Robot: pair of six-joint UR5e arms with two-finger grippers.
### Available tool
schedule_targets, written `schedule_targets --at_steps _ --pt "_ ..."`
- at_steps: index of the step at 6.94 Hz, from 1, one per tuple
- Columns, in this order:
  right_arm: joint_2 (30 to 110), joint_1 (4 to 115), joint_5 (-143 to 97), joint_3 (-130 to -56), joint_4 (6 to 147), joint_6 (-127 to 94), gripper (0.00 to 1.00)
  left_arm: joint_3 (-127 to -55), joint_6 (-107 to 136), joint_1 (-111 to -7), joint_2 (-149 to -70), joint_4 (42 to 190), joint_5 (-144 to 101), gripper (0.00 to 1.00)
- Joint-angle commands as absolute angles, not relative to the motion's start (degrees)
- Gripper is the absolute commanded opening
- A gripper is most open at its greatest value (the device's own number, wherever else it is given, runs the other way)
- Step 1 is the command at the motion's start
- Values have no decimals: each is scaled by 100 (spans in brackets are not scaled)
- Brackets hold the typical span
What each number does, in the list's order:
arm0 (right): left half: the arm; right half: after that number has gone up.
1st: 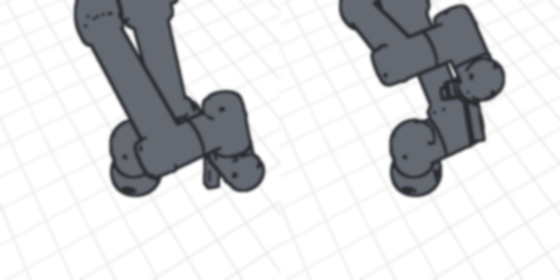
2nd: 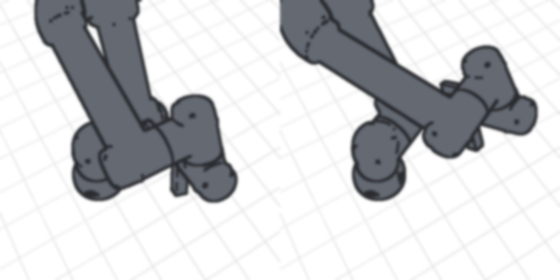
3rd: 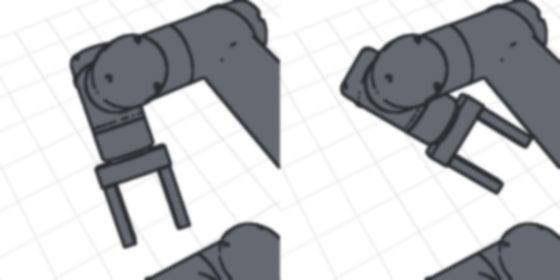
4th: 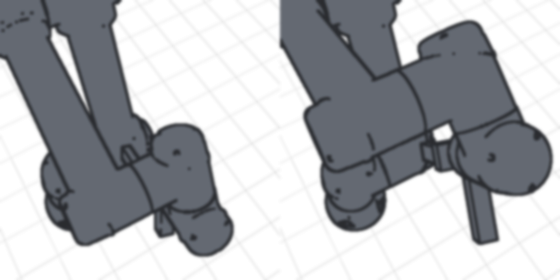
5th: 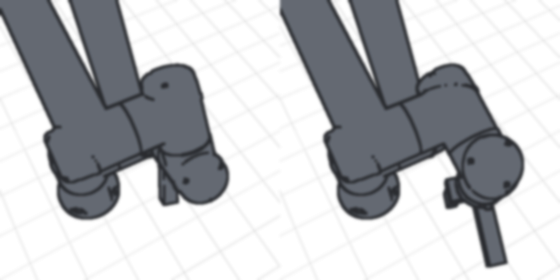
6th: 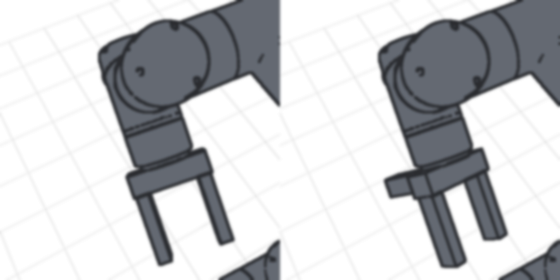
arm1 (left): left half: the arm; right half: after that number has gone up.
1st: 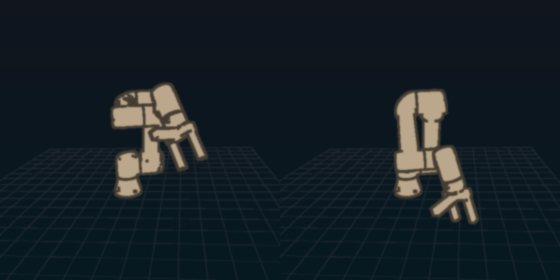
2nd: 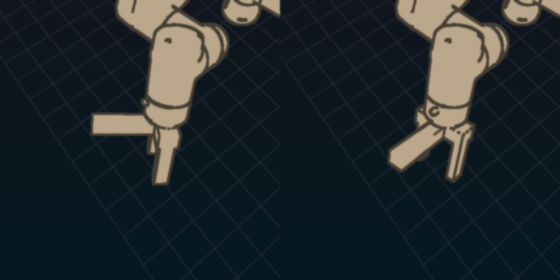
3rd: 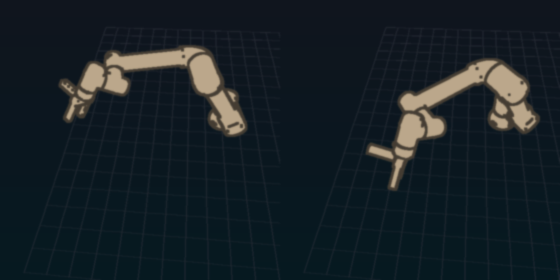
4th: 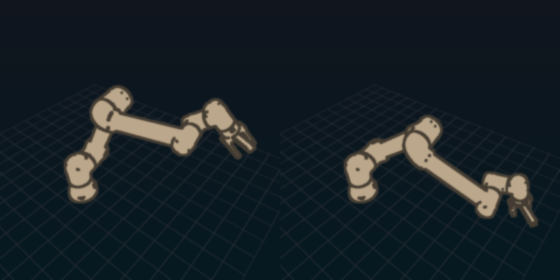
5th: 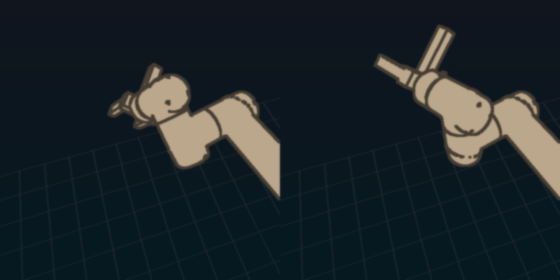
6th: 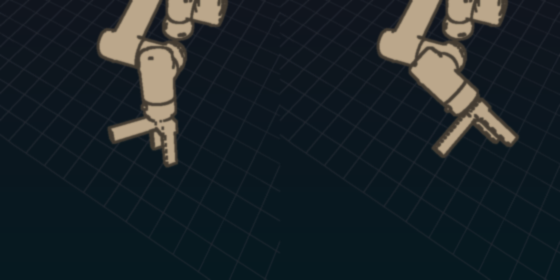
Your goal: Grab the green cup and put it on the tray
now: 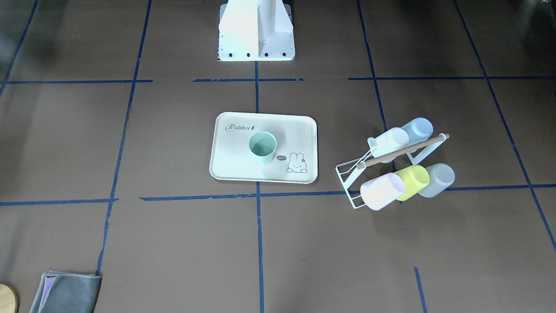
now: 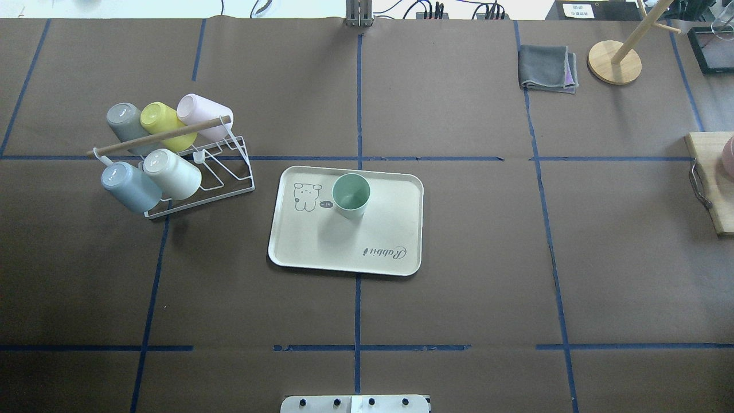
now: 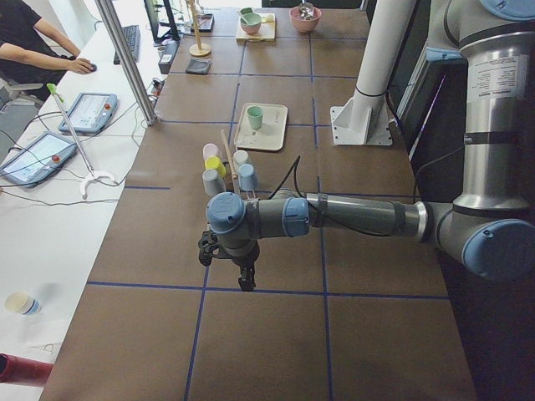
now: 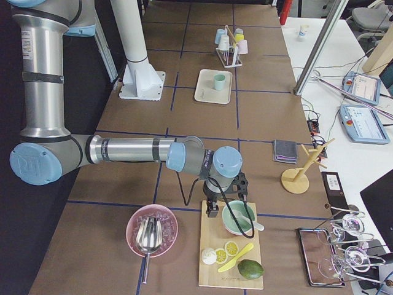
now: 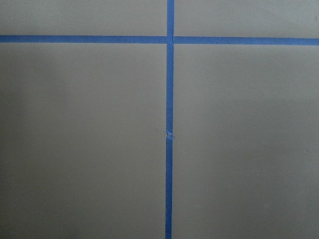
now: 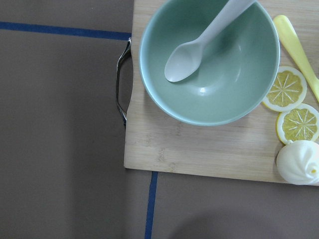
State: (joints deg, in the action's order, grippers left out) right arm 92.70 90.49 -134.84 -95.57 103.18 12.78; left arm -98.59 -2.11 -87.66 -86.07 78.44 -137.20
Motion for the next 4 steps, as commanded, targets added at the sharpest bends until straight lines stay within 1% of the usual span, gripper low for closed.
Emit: schedule_targets --at_steps 1,3,4 --pt "9281 9053 -13439 -9580 9987 1135 100 -9861 -202 -8771 -8631 7717 -13720 100" --pt "9255 9053 -13219 -9571 9747 940 100 -9792 -211 -8763 -8674 7760 -13676 100" --pt "9255 9053 -13236 -9554 9747 923 100 -10009 -228 -8789 -8657 7717 -13711 100"
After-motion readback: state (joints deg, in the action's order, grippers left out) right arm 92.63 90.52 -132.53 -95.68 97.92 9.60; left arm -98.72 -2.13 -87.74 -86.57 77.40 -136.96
